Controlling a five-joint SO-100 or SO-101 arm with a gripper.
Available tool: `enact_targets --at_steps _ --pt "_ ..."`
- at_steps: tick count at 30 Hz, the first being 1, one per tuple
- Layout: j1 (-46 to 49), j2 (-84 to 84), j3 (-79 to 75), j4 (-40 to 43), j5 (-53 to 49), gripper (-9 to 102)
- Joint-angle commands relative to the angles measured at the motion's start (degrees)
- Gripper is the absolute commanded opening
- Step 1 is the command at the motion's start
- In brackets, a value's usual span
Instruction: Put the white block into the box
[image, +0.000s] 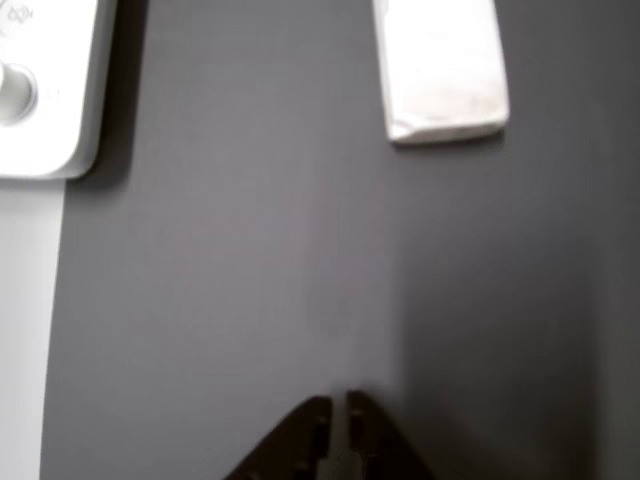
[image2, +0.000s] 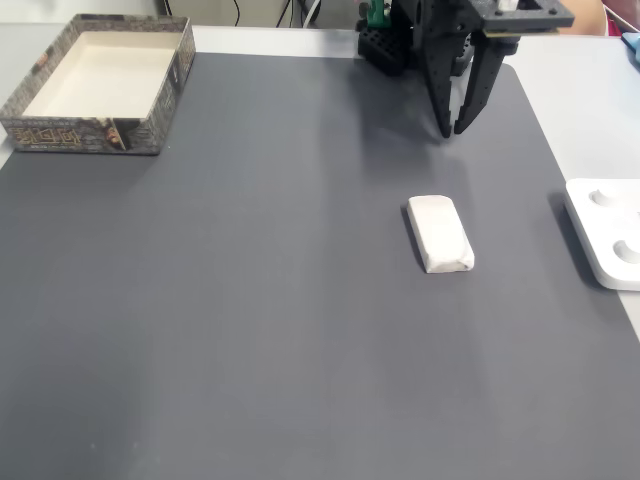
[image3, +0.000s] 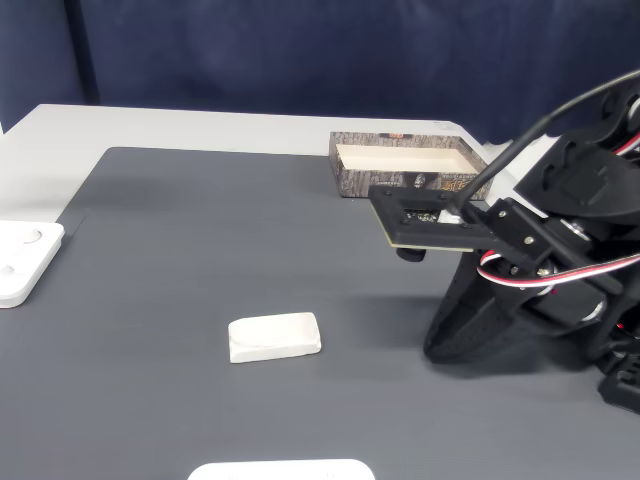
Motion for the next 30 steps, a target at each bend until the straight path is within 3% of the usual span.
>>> enact_targets --at_steps 1,30 --pt "-0.1 2.0 1.1 -1.2 0.0 -2" --pt "0.3 0.1 0.5 -2.0 0.0 -2"
